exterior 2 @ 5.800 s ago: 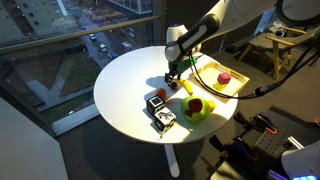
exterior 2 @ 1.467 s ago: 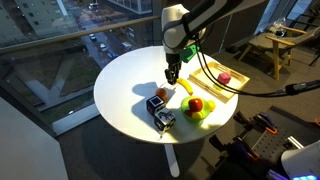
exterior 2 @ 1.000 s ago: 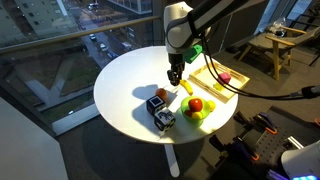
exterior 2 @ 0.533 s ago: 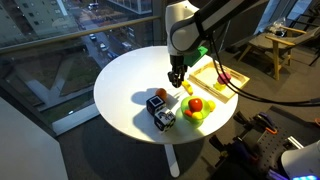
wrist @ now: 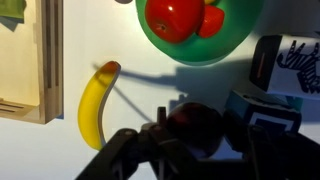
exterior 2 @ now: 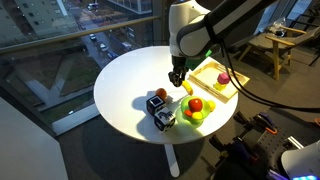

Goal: Pick up the brown plush toy and put it in the green bowl

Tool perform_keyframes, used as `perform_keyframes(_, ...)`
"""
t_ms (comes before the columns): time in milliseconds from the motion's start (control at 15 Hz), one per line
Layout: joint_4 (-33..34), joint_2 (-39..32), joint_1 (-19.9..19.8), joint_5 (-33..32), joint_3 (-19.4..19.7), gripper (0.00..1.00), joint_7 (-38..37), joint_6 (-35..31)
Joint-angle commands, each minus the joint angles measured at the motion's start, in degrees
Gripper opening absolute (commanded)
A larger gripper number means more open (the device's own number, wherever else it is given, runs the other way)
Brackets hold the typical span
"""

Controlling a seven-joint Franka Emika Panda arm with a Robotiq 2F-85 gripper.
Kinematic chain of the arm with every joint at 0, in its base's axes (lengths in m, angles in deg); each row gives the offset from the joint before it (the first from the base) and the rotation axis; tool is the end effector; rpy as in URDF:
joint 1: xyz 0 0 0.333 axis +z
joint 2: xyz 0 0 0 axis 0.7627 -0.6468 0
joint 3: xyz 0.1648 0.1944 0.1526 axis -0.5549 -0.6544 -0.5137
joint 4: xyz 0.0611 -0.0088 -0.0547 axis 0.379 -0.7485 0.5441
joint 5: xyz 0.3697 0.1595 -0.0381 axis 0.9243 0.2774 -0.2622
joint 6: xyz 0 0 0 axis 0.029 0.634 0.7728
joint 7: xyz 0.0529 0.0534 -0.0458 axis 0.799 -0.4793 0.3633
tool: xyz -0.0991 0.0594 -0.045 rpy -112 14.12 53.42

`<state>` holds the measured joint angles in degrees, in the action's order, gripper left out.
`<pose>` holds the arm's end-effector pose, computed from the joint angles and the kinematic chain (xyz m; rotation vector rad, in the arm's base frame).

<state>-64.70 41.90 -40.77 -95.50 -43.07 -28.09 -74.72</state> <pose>0.5600 0.1221 0.2251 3.0427 0.2377 -0.0751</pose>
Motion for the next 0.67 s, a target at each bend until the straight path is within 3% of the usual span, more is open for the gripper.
perform_keyframes(0,0.0,0.1,0.0,0.0,0.0,0.59,-0.1,0.1)
perform_keyframes(600,0.0,-0.4,0.0,0.0,0.0,0.59,0.0,0.1)
